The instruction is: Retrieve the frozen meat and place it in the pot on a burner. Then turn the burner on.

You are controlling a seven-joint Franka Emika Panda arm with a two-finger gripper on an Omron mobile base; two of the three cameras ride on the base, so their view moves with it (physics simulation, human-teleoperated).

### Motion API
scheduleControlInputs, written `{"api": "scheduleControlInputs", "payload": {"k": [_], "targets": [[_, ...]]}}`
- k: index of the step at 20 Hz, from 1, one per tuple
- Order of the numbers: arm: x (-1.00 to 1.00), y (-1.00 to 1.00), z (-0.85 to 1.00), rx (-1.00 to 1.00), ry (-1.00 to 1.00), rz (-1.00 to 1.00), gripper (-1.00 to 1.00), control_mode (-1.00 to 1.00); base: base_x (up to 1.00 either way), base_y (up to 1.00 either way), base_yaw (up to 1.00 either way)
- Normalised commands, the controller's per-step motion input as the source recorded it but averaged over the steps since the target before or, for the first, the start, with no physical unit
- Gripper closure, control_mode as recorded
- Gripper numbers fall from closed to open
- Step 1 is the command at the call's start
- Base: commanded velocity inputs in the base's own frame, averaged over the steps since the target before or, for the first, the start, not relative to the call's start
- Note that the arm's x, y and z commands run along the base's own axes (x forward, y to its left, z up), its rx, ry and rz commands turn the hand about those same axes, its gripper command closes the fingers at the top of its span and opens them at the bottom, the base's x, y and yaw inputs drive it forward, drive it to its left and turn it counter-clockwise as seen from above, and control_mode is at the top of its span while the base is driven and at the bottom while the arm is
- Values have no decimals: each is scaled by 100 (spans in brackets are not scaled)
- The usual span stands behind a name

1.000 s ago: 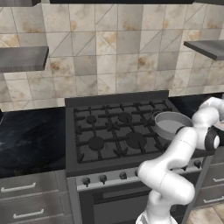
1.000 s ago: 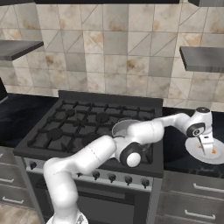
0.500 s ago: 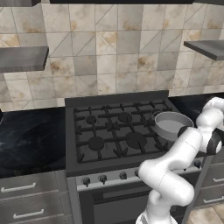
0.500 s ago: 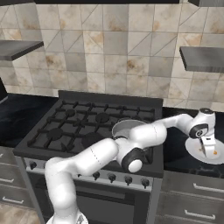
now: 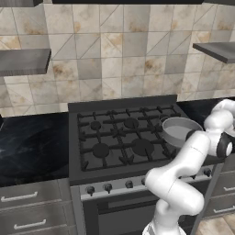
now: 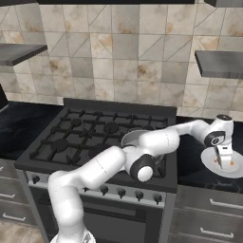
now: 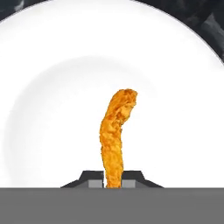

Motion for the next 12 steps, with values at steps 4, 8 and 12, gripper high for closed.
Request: {"api": "scheduleControlInputs", "payload": {"k": [4, 8, 12], "targets": [[-37, 22, 39, -2, -26, 3, 100, -100, 0, 0, 0], [-54, 41, 27, -12, -32, 6, 100, -100, 0, 0, 0], [-77, 80, 0, -28, -25, 12, 100, -100, 0, 0, 0]]}}
